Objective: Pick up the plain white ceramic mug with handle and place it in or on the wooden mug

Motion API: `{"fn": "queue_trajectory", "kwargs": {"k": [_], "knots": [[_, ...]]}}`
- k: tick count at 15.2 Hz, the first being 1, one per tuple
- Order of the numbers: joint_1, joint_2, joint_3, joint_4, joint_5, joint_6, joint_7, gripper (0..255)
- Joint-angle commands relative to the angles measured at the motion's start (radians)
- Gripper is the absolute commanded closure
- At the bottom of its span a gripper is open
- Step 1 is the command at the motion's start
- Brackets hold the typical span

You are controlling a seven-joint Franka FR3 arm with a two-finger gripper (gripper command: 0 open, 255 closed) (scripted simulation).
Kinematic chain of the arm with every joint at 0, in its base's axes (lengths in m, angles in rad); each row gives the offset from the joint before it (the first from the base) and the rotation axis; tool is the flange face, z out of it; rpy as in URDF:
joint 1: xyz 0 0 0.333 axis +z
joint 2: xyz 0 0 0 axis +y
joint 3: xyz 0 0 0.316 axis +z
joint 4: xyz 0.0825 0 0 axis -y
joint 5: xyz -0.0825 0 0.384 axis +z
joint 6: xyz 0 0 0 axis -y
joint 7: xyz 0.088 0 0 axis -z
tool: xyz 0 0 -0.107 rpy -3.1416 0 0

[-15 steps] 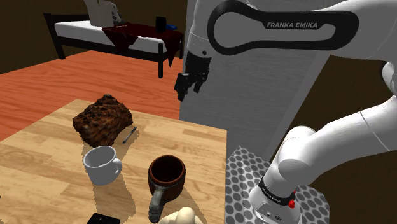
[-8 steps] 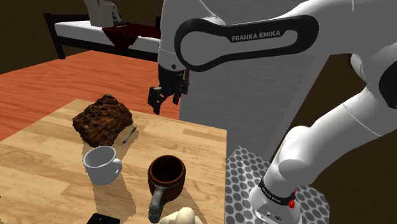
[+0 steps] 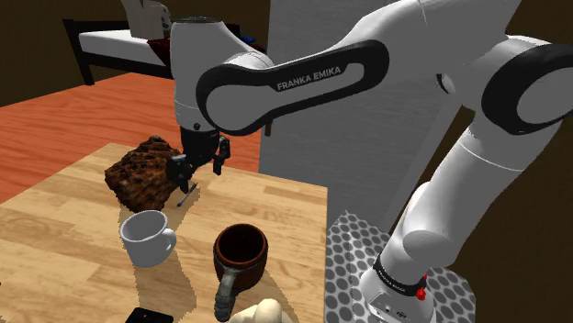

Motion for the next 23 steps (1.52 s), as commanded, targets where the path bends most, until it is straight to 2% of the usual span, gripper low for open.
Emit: {"fn": "queue_trajectory", "kwargs": {"k": [1, 7, 15, 23], "knots": [[0.012, 0.074, 0.023, 0.049, -0.037, 0.005, 0.051, 0], [0.092, 0.328, 0.051, 0.244, -0.174, -0.007, 0.197, 0], [0.262, 0.660, 0.017, 0.587, -0.303, -0.088, 0.307, 0], [0.264, 0.696, 0.003, 0.540, -0.323, -0.008, 0.321, 0]]}}
